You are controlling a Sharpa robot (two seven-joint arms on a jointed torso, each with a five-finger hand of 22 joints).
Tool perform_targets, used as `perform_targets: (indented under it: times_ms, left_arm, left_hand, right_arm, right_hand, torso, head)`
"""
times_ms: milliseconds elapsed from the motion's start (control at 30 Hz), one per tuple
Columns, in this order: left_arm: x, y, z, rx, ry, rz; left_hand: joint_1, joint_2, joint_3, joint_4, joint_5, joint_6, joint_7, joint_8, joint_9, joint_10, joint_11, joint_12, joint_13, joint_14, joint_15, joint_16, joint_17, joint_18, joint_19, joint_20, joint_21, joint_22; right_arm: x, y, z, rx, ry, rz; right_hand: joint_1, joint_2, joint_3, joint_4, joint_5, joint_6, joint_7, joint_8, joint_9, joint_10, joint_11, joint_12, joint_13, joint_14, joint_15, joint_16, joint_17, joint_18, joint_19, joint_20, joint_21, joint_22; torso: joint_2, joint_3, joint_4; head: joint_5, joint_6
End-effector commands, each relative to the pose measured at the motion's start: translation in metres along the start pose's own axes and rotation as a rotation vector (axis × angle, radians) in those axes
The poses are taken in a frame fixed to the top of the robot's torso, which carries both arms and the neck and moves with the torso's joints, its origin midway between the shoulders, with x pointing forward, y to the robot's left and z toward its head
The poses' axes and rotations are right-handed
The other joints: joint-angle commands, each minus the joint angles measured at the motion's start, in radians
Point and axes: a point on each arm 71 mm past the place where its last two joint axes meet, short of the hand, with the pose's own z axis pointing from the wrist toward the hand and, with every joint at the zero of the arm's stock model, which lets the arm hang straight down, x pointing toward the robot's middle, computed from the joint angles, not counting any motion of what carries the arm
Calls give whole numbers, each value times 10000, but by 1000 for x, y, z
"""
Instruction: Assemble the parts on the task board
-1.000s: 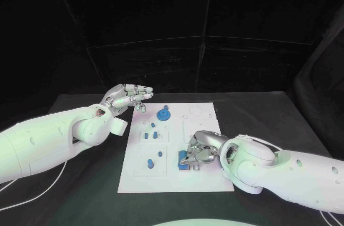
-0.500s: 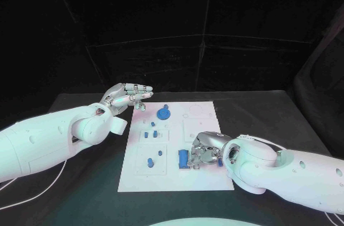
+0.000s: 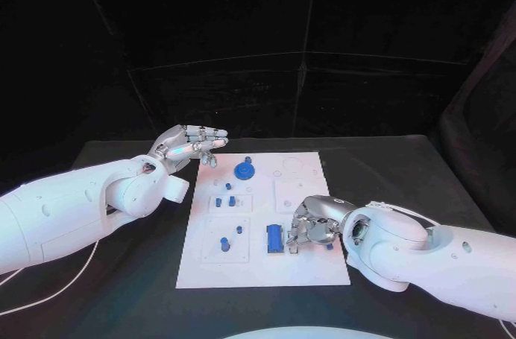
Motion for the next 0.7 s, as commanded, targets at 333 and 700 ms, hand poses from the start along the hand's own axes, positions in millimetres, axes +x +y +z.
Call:
perform_targets:
  times_ms: [333, 700]
  left_arm:
    - [-1, -1, -1, 48, 57, -63]
    - [2, 1, -1, 7, 120, -81]
  left_hand:
    - [28, 33, -17, -45, 59, 16, 48, 22, 0, -52, -23, 44, -10, -94, 7, -35, -7, 145, -56, 30, -67, -12]
    - [28, 33, -17, -45, 59, 16, 48, 22, 0, -52, -23, 44, -10, -94, 7, -35, -7, 145, -56, 30, -67, -12]
  right_arm:
    - [-20, -45, -26, 644, -851, 1091]
    - [-21, -68, -34, 2048, -517, -322]
  right_hand:
    - [13, 333, -118, 108, 525, -283, 176, -537, -258, -165, 115, -250, -152, 497, 213, -45, -5, -18, -56, 157, -53, -3]
    - [-462, 234, -562, 585, 585, 179, 86, -654, -327, -152, 61, -421, -262, 451, 180, -201, -205, 3, -91, 151, -102, -77]
  torso:
    - [-22, -16, -12]
    - [-25, -9, -29]
  head:
    - [-139, 78]
    - [-257, 164]
